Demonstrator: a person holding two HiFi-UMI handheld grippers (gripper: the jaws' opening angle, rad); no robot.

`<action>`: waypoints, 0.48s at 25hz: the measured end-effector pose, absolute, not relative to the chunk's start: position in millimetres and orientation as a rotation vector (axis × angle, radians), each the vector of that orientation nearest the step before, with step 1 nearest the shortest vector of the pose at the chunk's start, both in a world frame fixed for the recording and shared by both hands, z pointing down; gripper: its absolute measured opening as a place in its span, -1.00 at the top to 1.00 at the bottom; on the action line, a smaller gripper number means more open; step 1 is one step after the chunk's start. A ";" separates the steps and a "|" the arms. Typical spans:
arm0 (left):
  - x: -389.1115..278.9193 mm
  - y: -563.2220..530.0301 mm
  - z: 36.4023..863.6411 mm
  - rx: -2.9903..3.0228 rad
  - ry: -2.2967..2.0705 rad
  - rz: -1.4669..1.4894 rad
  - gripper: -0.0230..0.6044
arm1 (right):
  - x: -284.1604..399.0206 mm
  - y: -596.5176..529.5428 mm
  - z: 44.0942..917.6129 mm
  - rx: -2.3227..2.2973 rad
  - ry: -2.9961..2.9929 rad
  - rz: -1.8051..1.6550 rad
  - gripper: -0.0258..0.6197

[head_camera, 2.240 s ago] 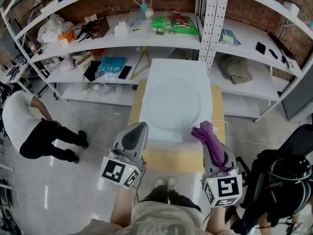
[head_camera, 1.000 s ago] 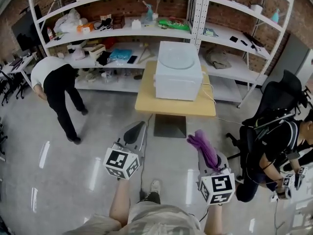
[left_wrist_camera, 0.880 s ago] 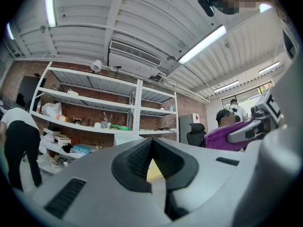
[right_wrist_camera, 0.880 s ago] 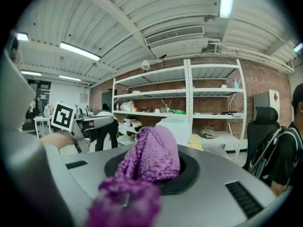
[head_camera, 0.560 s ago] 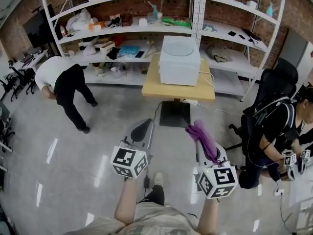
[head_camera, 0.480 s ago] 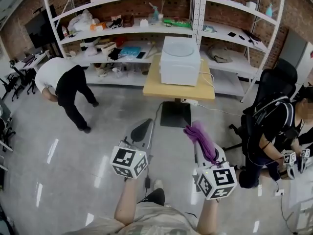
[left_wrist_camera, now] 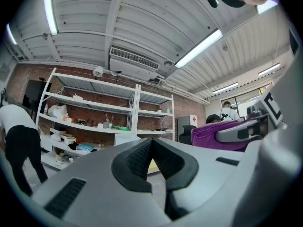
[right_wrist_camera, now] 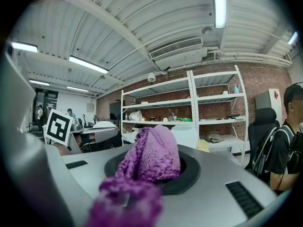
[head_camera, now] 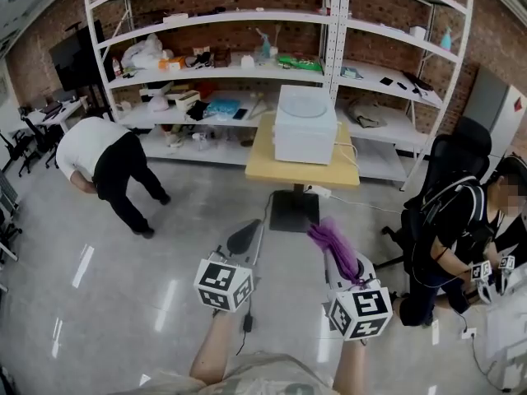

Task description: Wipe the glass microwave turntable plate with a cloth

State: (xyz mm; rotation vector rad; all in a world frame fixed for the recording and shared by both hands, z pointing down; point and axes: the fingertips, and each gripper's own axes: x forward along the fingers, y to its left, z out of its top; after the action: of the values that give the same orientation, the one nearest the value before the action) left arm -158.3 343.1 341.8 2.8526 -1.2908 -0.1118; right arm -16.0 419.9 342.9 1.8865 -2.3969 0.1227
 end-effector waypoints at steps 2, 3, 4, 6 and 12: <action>-166.9 348.2 346.9 2.840 -1.297 -0.122 0.92 | -25.0 425.0 346.4 1.880 -2.400 0.093 0.76; -171.4 350.4 349.0 2.834 -1.301 -0.123 0.92 | -28.7 426.7 349.2 1.879 -2.396 0.089 0.76; -176.3 352.3 349.9 2.830 -1.307 -0.128 0.92 | -31.6 427.8 351.3 1.880 -2.392 0.089 0.76; -185.4 355.2 346.6 2.832 -1.318 -0.157 0.92 | -34.6 428.5 350.7 1.891 -2.387 0.085 0.76; -200.4 359.1 333.6 2.850 -1.340 -0.218 0.92 | -35.9 432.2 343.5 1.924 -2.378 0.054 0.76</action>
State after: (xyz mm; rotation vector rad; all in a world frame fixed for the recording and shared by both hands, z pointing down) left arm -200.4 359.1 333.6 2.8500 -1.3403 -0.2183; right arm -35.9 432.2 343.5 1.9238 -2.3785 0.0544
